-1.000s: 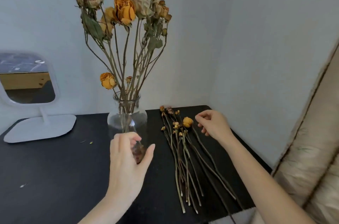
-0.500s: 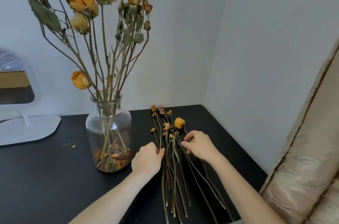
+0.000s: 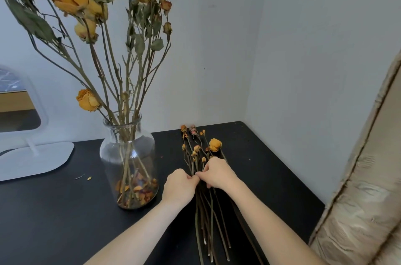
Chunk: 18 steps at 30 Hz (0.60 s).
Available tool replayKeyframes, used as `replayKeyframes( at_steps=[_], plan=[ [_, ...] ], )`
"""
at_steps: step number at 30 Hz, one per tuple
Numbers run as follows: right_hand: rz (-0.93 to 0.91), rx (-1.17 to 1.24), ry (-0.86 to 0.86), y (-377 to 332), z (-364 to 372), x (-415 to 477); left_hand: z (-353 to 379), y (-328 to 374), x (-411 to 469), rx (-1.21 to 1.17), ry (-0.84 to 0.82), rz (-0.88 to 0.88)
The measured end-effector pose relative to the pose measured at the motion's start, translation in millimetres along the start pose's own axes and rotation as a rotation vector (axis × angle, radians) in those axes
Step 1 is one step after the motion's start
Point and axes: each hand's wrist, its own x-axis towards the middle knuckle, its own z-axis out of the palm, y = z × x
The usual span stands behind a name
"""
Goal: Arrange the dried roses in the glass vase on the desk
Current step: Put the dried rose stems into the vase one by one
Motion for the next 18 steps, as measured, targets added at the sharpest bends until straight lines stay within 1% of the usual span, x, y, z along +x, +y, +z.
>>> replayKeyframes(
  at_steps=[5, 8, 11, 15, 18],
  plan=[
    [0.017, 0.045, 0.066, -5, 0, 0, -5, 0, -3, -0.028, 0.045, 0.049],
    [0.003, 0.14, 0.112, -4, -7, -2, -9, -2, -5, -0.063, 0.072, 0.065],
    [-0.018, 0.243, 0.161, -1, -17, -5, -16, 0, -9, -0.135, 0.06, 0.096],
    [-0.047, 0.374, 0.206, 3, -32, -13, -25, 4, -18, -0.214, 0.015, 0.244],
    [-0.072, 0.459, 0.252, 1, -43, -19, -34, 8, -27, -0.282, 0.025, 0.341]
  ],
)
